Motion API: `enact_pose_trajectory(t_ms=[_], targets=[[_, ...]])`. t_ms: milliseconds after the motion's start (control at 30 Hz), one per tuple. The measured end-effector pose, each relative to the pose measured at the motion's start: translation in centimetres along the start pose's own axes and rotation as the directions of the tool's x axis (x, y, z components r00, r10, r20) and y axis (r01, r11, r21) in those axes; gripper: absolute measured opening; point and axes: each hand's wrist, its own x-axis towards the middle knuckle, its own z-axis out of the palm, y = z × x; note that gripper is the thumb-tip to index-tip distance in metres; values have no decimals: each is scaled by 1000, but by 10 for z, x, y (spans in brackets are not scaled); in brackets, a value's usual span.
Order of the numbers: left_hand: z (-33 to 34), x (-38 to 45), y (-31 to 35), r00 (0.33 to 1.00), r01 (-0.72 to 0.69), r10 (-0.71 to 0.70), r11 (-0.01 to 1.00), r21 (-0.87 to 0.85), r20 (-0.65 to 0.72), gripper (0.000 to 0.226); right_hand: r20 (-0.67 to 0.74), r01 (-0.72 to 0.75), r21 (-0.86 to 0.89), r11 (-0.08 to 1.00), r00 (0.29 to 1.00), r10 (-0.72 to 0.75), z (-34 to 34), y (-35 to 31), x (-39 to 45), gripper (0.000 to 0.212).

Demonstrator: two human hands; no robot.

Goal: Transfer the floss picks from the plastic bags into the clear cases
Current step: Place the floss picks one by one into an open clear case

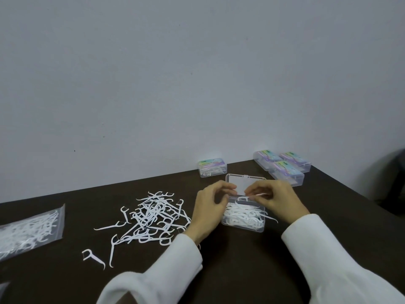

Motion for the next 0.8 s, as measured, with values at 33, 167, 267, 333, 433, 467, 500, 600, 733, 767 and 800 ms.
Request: enact_pose_trajectory(t_ms=[33,167,267,333,433,467,500,600,733,767,800], targets=[[-1,1,-3,1000,5,-5,1000,12,-17,32,41,2,-8,1000,999,-2,2,0,0,25],[-2,-1,-11,999,0,-3,997,79,36,29,51,15,-58,998,999,-12,2,0,-1,22],[1,-3,-13,987,-55,33,989,137,156,29,25,18,-80,997,1000,-16,-6,0,-2,13],[2,-4,-14,974,-79,37,979,186,223,33,88,-10,-144,990,996,23,-12,2,-4,10],[0,-4,-17,970,-107,37,953,282,242,39,221,-102,-202,974,964,146,-16,6,-5,20],[0,-4,-18,970,-109,31,941,321,239,40,255,-133,-173,976,951,175,-16,6,-5,22],[-1,-4,-18,972,-108,24,930,352,234,41,281,-158,-136,978,941,191,-16,6,-5,22],[-4,-2,-18,975,-104,12,905,412,221,41,299,-162,-70,984,938,176,-16,6,-5,13],[-5,-3,-20,975,-103,-3,877,470,221,38,191,-96,-75,993,976,109,-14,5,-4,12],[-5,-3,-21,976,-101,-9,865,491,216,37,142,-78,-93,993,986,91,-14,6,-4,14],[-5,-3,-22,979,-93,-16,854,512,204,36,93,-65,-102,993,993,75,-14,7,-4,14]])
